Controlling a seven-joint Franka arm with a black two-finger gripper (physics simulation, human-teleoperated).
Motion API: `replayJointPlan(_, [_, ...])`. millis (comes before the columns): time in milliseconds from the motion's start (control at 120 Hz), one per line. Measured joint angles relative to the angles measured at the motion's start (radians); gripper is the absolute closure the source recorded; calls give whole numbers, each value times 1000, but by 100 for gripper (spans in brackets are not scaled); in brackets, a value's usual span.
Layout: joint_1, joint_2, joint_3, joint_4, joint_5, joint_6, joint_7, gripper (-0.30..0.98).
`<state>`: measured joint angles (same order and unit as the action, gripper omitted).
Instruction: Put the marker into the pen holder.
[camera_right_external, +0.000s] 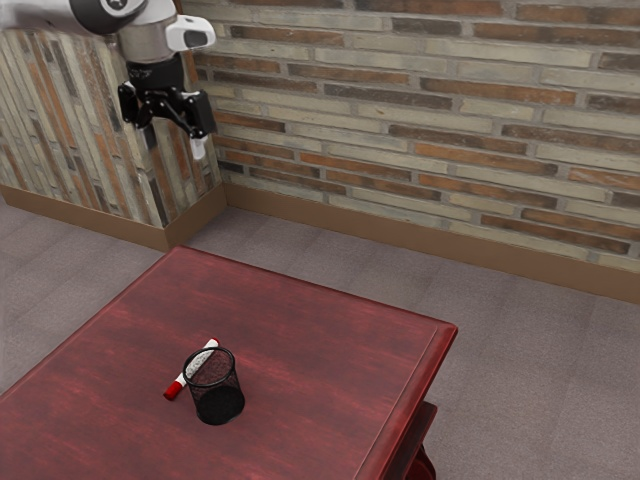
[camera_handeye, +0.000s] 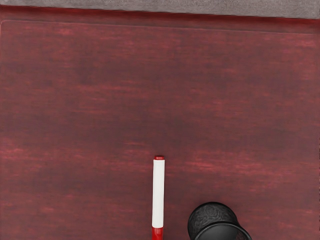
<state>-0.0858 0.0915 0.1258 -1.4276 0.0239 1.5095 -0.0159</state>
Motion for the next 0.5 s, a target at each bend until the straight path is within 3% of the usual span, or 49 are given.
replayJointPlan(167, [-3, -5, 2, 25, 5, -12, -2, 0])
replayJointPlan(500, [4, 51, 106, -10, 31, -6, -7, 0])
